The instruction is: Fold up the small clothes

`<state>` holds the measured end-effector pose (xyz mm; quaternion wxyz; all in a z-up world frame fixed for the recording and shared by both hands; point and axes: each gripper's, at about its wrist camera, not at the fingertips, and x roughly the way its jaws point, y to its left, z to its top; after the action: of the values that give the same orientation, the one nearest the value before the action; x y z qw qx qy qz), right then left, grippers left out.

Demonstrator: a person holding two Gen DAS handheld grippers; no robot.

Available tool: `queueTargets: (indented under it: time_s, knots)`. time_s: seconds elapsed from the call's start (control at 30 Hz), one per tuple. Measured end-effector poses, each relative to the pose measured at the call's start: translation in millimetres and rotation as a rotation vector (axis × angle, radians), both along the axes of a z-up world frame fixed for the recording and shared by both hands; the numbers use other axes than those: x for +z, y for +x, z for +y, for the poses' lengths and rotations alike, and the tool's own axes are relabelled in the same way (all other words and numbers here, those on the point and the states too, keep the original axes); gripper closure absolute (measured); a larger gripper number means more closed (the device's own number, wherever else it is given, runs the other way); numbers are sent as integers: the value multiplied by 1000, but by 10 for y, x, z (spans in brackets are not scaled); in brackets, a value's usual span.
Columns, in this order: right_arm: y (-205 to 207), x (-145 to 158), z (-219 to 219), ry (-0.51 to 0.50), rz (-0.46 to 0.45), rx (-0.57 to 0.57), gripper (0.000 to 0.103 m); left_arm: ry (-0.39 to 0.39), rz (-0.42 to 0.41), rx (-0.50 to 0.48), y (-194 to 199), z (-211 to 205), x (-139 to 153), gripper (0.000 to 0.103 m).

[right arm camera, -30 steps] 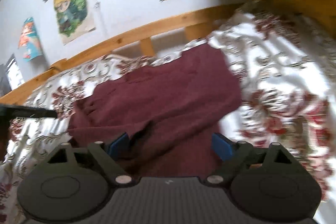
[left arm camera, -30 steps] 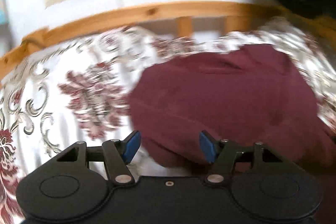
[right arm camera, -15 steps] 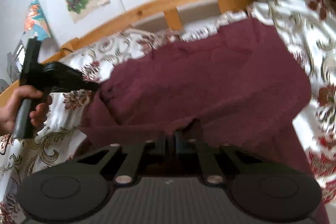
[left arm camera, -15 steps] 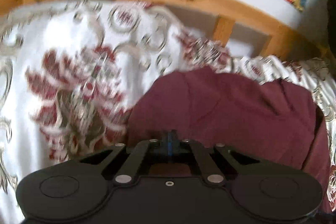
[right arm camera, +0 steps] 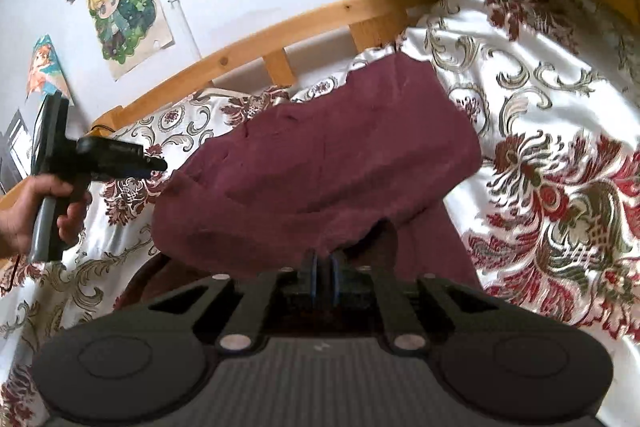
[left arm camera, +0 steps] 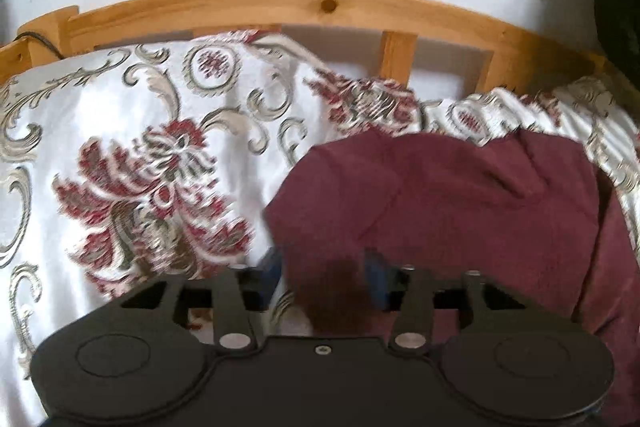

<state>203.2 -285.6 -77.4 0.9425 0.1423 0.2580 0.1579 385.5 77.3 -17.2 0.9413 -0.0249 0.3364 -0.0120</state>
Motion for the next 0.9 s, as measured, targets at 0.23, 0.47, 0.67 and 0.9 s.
queueTargets:
  time_s: [0.23, 0.47, 0.67, 0.9]
  knots:
    - [117, -134, -56, 83, 48, 4, 75, -148, 102, 59, 217, 211, -212, 47]
    - [73, -137, -58, 92, 7, -8, 99, -219, 20, 130, 478, 137, -242, 96]
    - [82, -138, -46, 97, -7, 6, 99, 135, -12, 117, 606, -312, -114, 92]
    - [135, -212, -95, 127, 35, -1, 99, -30, -68, 219, 246, 5, -138, 39]
